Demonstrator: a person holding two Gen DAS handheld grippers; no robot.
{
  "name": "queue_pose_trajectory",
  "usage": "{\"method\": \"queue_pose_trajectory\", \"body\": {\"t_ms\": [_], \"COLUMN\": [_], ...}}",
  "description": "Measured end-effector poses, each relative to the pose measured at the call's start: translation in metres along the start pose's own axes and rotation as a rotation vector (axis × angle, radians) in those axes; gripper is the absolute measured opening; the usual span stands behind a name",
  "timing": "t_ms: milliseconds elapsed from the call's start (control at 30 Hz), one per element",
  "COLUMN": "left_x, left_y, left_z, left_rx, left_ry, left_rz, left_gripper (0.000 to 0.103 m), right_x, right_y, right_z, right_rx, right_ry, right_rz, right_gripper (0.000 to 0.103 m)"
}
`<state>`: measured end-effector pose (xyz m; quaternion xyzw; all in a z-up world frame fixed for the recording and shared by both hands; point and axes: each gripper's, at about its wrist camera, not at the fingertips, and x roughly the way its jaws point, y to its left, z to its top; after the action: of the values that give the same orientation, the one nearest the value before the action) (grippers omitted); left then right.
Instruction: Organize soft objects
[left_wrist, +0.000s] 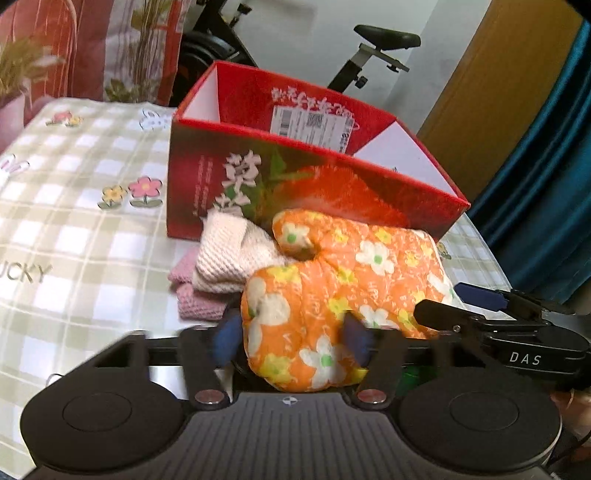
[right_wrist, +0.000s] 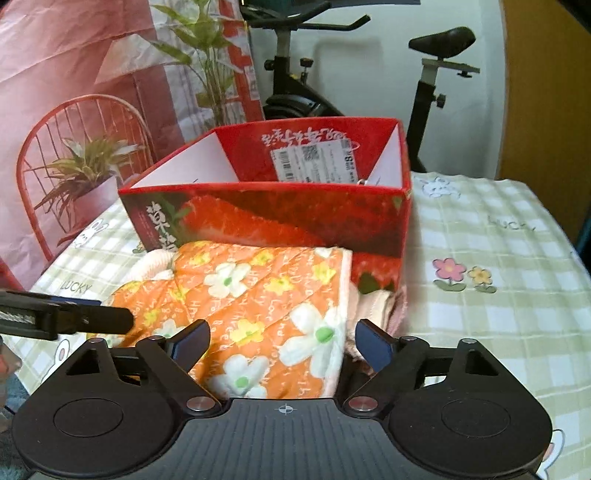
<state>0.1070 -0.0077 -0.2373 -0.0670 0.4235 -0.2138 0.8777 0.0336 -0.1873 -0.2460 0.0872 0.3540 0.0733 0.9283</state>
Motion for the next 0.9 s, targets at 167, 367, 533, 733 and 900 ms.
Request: {"method": "queue_pose_trajectory", "body": {"t_ms": [167, 367, 533, 733, 900], "left_x": [-0.001, 0.001, 0.002, 0.000, -0.004], "left_y": [0.000, 0.001, -0.003, -0.004, 0.002], "left_z": [-0.001, -0.001, -0.002, -0.004, -0.003], "left_rx": [0.006, -0.014, -0.008, 0.010, -0.015], "left_ry": [-0.013, 0.002, 0.007, -0.008, -0.026], "left_rz": [0.004, 0.023, 0.016, 0.028, 0.050], "left_gripper": [0.029, 0.032, 0.048, 0.025, 0.017], "right_x": [0.003, 0.007, 0.007, 0.005, 0.001], "right_y": [0.001, -0.003, -0.002, 0.004, 0.007], "right_z": [0.000, 0.001, 0.000, 0.002, 0.004], "right_rx": [0.001, 0.028, 0.040, 0.030, 0.026], "right_ry": [0.009, 0.015, 0.017, 0.011, 0.001], "right_rz": [0.015, 0.024, 0.035, 0.051, 0.072], "right_gripper": [0.082, 0.082, 0.081, 0.081, 0.078]}}
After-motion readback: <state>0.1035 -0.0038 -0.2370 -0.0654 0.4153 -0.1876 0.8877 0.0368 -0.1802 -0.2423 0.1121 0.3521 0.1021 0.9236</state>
